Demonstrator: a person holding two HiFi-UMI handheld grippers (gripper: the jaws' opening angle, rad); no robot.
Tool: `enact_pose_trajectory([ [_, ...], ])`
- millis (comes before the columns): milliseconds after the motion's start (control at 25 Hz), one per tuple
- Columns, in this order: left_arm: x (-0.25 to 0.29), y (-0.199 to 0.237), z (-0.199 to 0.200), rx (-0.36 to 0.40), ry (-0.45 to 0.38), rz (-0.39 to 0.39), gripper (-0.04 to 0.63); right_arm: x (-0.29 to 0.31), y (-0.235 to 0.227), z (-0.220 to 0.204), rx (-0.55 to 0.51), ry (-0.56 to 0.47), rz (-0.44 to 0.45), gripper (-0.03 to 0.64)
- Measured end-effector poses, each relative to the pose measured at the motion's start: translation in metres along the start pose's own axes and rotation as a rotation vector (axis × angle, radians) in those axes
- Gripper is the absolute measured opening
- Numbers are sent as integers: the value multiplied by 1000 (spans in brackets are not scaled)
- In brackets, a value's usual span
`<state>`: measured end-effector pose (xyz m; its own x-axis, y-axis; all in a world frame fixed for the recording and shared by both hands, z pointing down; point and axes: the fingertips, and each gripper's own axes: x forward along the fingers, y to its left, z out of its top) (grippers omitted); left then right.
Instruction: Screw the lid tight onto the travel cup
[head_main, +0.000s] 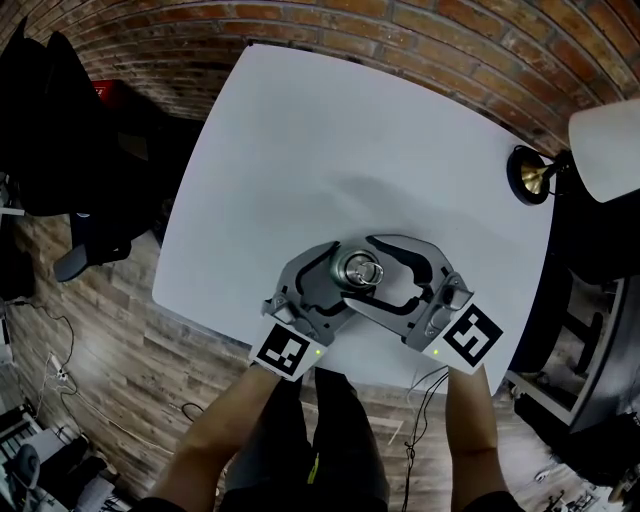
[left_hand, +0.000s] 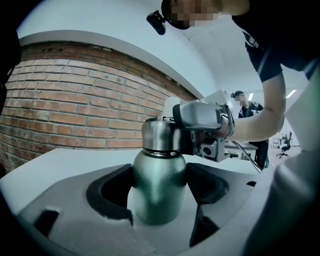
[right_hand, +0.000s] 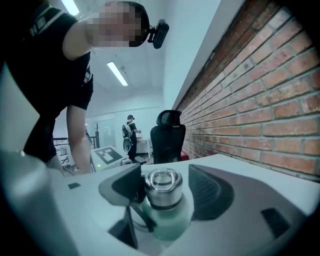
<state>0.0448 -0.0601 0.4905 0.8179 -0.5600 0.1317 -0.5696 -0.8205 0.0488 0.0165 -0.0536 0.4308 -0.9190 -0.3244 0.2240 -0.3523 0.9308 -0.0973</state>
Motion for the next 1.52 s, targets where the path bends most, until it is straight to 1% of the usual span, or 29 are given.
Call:
enact_pose_trajectory([
  [80, -1, 1, 0, -2, 0, 0, 350, 3, 1, -5, -11, 10, -13, 278],
  [120, -1, 1, -1, -4, 0, 1, 350, 4, 1, -6, -13, 6, -23, 256],
  [160, -1, 1, -1, -4, 0, 1, 350, 5, 0, -6, -13, -2, -37, 256],
  [240, -1, 2, -1, 0, -1, 2, 350, 6, -1, -3, -14, -26, -81, 255],
  [400, -1, 1, -1, 7, 2, 2, 350, 4, -4, 2, -5, -88, -253, 255],
  [640, 0, 1, 1, 14, -3, 3, 350, 0, -8, 3, 21, -154, -505, 253],
  [720, 0, 0, 1, 9, -2, 5, 350, -2, -9, 3, 40, -175, -566, 253],
  [840, 0, 0, 1, 18, -2, 2, 350, -4, -11, 3, 70, -197, -633, 253],
  [920, 1, 0, 1, 22, -4, 2, 350, -6, -12, 2, 85, -202, -661, 253],
  [1040, 1, -1, 1, 20, -4, 2, 350, -6, -12, 2, 94, -205, -677, 253],
  [1240, 1, -1, 2, 26, -6, 2, 350, -5, -10, 3, 86, -197, -657, 253],
  [1520, 0, 0, 1, 15, -7, 7, 350, -4, -9, 2, 60, -188, -662, 253],
])
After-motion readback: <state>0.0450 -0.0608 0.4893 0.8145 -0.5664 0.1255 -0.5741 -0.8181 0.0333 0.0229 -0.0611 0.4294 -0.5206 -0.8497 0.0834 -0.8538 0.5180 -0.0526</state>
